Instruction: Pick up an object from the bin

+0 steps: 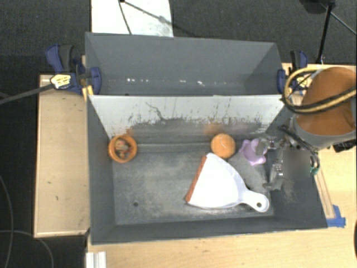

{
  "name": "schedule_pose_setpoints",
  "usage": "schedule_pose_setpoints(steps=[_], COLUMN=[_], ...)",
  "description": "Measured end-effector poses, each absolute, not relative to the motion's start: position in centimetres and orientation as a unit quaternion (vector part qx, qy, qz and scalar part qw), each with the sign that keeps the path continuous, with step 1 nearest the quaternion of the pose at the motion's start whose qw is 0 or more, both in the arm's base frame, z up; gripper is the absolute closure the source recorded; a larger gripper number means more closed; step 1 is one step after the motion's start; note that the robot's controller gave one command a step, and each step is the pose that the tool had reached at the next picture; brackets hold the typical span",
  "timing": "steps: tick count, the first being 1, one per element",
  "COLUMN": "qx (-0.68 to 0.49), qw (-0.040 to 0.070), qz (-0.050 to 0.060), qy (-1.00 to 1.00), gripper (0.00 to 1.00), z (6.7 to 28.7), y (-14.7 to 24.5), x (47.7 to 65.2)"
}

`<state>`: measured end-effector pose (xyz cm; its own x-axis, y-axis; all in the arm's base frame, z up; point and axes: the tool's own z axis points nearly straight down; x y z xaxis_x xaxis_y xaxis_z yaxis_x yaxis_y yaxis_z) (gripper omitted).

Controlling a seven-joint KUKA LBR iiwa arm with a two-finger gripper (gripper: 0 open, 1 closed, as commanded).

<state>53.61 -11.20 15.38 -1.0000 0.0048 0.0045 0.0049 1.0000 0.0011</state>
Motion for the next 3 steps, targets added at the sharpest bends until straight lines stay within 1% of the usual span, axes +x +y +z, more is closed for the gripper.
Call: schedule_pose_setpoints(steps=[1,2,3], qx=[-0.001,0.035,-0.014], qw=[-0.002,-0.004,0.003], qz=[0.000,0.001,-0.001], qy=[-1.000,-0.999,-1.000], gripper=[0.00,0.00,1.00], z=[15.8,11.5,7.2], y=[-11.2,-10.0,-1.2], x=[53.8,51.4,50.3])
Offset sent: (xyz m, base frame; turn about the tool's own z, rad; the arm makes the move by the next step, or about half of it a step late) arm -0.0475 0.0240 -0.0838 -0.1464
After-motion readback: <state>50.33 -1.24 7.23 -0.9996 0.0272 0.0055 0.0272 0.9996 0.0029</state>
